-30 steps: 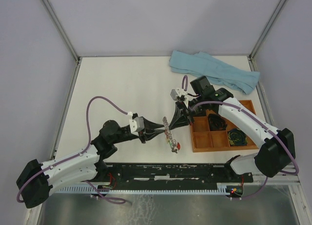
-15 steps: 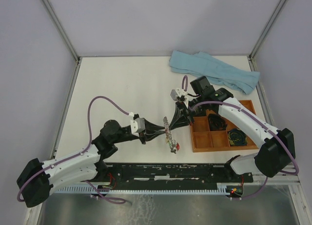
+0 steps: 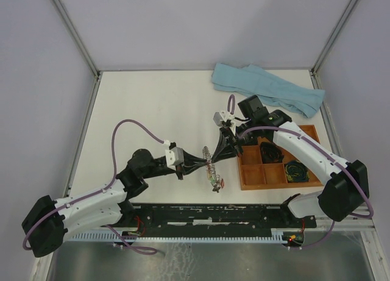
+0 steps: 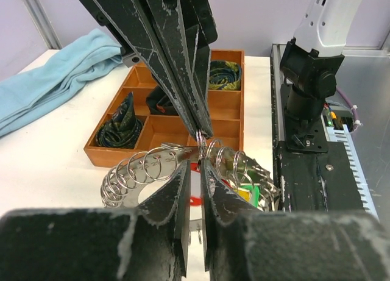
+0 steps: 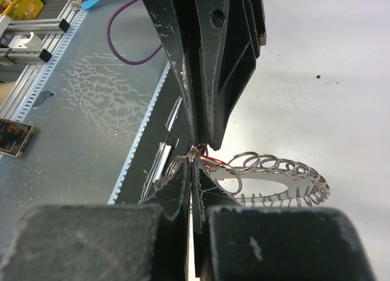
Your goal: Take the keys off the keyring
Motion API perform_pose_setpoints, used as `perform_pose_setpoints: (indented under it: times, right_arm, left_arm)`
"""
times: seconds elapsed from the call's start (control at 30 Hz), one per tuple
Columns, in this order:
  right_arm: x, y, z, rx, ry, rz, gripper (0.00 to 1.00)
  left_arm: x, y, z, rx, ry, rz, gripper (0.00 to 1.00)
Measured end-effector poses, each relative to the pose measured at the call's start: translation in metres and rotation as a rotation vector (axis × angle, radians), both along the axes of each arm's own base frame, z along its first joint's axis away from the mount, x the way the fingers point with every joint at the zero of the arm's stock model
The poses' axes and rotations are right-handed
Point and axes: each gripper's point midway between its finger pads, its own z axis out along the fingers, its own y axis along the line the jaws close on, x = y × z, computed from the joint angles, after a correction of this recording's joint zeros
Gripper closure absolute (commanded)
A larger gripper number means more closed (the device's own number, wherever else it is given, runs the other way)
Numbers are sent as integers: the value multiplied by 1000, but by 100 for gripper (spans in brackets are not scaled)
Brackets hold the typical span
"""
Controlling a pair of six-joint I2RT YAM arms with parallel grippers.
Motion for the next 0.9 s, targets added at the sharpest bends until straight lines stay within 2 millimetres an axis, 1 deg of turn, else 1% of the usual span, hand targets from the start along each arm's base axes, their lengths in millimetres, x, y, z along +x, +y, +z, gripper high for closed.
perform_pose_setpoints:
  times: [0.17, 0.2, 0.3, 0.33, 0.83, 0.87, 0.9]
  right_arm:
    - [0, 0, 0, -1, 2, 0, 99]
    - [0, 0, 0, -1, 2, 0, 99]
    - [0, 0, 0, -1, 1, 0, 99]
    - [0, 0, 0, -1, 1, 0, 99]
    - [3, -4, 3, 3, -16, -6, 99]
    - [3, -4, 3, 3, -16, -7, 99]
    - [4, -4, 3, 2, -16, -8, 99]
  left_arm:
    - [-1, -3, -6, 17, 12, -15, 83]
    - [-1, -3, -6, 18, 13, -17, 85]
    - [-1, -3, -7, 20, 15, -20, 97]
    - [-1, -3, -7, 21, 16, -21, 97]
    - [0, -4, -10, 27, 22, -18, 97]
    - [0, -5, -11, 29, 24, -18, 97]
    - [0, -5, -11, 31, 25, -18, 93]
